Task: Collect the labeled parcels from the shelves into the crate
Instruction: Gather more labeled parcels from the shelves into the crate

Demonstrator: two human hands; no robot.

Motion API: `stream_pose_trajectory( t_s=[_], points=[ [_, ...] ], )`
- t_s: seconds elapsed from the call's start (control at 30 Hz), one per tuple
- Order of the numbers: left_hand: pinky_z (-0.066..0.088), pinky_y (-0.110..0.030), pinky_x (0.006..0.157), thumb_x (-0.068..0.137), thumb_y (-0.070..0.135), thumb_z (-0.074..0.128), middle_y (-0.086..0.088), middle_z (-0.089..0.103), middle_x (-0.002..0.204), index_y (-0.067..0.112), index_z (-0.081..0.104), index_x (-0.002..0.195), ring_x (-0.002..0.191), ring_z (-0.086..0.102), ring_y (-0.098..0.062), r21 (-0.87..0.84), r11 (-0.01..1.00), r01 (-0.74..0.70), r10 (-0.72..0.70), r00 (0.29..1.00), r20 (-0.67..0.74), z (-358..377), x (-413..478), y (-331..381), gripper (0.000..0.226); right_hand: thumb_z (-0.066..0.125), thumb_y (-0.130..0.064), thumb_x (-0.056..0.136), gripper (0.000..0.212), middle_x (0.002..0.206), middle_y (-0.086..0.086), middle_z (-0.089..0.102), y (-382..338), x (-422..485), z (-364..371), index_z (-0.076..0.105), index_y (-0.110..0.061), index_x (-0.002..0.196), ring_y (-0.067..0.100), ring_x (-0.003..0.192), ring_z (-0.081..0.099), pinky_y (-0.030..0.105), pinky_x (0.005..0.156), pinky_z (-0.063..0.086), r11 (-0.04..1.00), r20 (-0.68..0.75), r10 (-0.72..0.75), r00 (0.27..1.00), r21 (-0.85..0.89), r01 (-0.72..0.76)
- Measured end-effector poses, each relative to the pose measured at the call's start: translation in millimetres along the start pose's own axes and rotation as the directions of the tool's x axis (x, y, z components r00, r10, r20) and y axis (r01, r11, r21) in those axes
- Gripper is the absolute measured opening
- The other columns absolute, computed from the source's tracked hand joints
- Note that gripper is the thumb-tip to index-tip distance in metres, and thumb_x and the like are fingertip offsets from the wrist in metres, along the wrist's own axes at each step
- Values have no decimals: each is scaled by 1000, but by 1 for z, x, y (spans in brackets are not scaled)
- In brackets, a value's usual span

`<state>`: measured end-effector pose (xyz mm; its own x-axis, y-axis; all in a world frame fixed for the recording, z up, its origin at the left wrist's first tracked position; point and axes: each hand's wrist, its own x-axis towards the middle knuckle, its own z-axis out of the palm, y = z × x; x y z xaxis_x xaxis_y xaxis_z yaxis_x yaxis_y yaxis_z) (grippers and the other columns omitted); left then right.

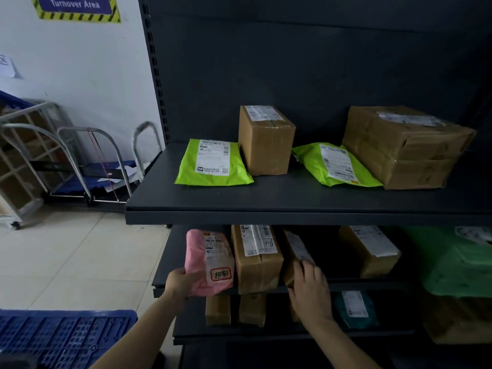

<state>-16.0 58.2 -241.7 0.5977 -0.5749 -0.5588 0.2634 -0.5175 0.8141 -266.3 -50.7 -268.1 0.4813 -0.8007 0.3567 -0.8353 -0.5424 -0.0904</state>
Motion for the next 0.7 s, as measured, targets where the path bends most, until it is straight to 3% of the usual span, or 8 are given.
stream_pose_trajectory(
  t_s=[0.1, 0.27, 0.7],
  points=[
    [54, -36, 62, 86, 2, 59, -18, 67, 83, 1, 56, 87, 73, 66, -30, -29, 999, -15, 16, 1000, 8, -5, -2, 0, 3, 91, -23, 35, 75, 97, 11, 66, -5, -2, 8, 64, -7, 103, 24, 93, 52, 38, 72, 56, 1000, 24, -17, 1000, 8, 17],
    [56, -47, 81, 85, -2, 57, -21, 69, 91, -1, 58, 93, 82, 69, -36, -62, 997, -42, 44, 999, 21, -18, -1, -6, 8, 90, -14, 38, 68, 102, 10, 67, -3, 0, 17, 69, -7, 103, 27, 92, 61, 40, 77, 56, 1000, 89, -12, 996, -7, 13],
    [51, -56, 89, 87, 2, 57, -23, 68, 100, 1, 58, 98, 93, 66, -41, -146, 984, -100, 107, 993, 41, -40, -26, -13, 10, 91, -19, 45, 66, 100, 15, 68, -6, -15, -10, 67, -2, 104, 30, 87, 67, 40, 71, 57, 999, 74, 51, 996, -4, -51]
  ],
)
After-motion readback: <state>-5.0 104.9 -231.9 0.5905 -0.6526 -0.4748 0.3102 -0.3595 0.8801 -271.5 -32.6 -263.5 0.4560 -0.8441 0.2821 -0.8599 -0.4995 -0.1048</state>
